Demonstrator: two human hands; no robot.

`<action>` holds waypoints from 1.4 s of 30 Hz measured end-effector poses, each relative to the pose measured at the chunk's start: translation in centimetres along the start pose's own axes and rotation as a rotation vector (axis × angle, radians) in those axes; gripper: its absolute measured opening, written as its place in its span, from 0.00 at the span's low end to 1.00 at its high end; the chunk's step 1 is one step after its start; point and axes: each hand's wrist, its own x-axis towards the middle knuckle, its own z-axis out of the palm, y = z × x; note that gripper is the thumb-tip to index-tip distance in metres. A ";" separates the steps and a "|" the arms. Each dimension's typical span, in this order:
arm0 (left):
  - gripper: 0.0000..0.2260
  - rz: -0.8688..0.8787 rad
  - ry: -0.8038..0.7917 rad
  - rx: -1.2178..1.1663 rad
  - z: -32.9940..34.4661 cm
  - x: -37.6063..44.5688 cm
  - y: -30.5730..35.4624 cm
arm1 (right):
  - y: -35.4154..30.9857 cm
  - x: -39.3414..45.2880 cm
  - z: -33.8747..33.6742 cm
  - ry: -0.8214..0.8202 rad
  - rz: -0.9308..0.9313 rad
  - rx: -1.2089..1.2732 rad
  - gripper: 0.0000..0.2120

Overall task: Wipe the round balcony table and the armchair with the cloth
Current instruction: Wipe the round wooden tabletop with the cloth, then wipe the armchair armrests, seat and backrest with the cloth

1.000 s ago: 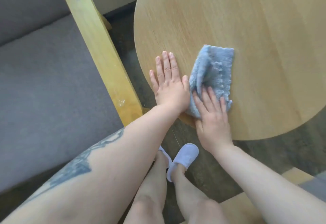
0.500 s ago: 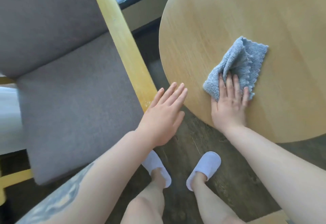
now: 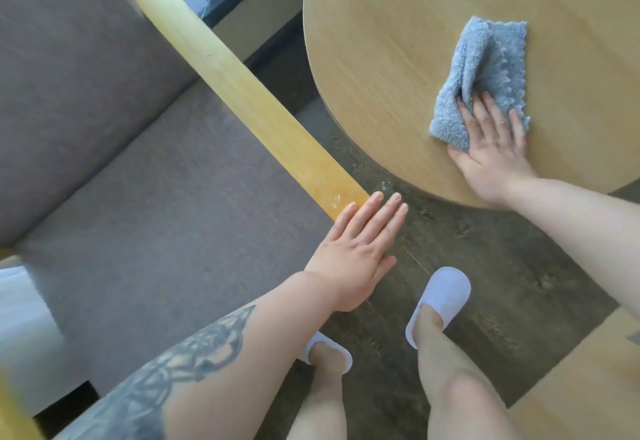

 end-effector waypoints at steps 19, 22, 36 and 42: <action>0.33 0.022 -0.074 0.114 0.5 0.3 -0.8 | -0.4 0.2 0.3 0.016 0.047 0.088 0.33; 0.32 0.010 -0.121 0.071 0.2 0.5 -0.5 | -0.7 0.2 0.3 0.043 0.062 0.133 0.34; 0.27 -0.214 0.115 0.014 -12.3 -2.5 -19.1 | -15.1 -7.8 -2.4 0.552 0.880 0.998 0.18; 0.21 0.033 0.146 0.250 -18.4 1.7 -29.9 | -21.5 -10.8 -1.7 0.601 1.031 1.076 0.14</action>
